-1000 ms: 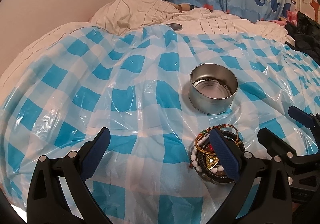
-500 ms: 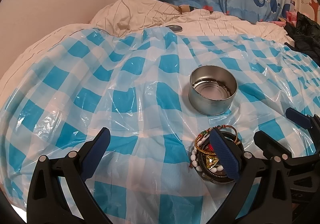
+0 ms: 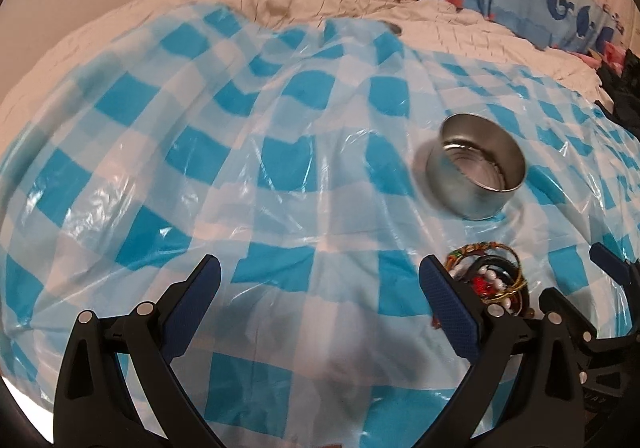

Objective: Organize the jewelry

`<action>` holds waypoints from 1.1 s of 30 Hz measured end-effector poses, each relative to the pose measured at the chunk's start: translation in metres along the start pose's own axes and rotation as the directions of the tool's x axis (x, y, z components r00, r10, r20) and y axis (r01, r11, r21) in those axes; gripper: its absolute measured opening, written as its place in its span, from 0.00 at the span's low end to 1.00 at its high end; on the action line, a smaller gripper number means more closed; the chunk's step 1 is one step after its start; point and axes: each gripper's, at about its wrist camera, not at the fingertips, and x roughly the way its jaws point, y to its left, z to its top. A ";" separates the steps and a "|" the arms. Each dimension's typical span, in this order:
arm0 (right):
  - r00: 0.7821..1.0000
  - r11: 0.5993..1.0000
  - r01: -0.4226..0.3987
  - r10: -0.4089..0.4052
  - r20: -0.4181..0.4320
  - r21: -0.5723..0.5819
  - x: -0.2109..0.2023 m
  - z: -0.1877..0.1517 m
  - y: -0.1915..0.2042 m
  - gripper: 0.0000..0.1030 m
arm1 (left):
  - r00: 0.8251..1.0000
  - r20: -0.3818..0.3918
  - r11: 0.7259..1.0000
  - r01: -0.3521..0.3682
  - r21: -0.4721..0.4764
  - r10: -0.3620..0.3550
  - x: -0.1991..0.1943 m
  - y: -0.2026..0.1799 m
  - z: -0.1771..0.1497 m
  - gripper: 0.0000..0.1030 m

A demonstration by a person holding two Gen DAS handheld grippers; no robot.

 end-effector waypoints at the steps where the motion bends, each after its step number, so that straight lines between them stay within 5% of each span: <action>1: 1.000 1.000 0.001 -0.001 -0.005 -0.003 0.001 0.000 0.000 0.93 | 1.000 -0.009 1.000 0.007 -0.006 -0.007 0.002 0.002 0.000 0.93; 7: 1.000 1.000 -0.013 0.014 -0.018 0.025 0.008 -0.001 -0.003 0.93 | 0.999 -0.017 0.999 0.032 -0.003 -0.032 0.005 0.003 -0.002 0.93; 15: 0.978 0.954 -0.191 0.205 -0.042 0.230 0.029 0.009 -0.022 0.93 | 0.998 -0.011 0.998 0.064 -0.017 -0.064 0.001 0.005 -0.003 0.93; 28: 0.952 0.889 -0.257 0.301 -0.060 0.379 0.067 0.019 -0.033 0.89 | 0.998 0.004 0.998 0.056 -0.036 -0.056 -0.006 0.023 -0.009 0.93; 33: 0.950 0.896 -0.256 0.303 -0.079 0.362 0.069 0.021 -0.031 0.52 | 0.999 0.012 0.999 0.039 -0.017 -0.039 -0.009 0.022 -0.012 0.93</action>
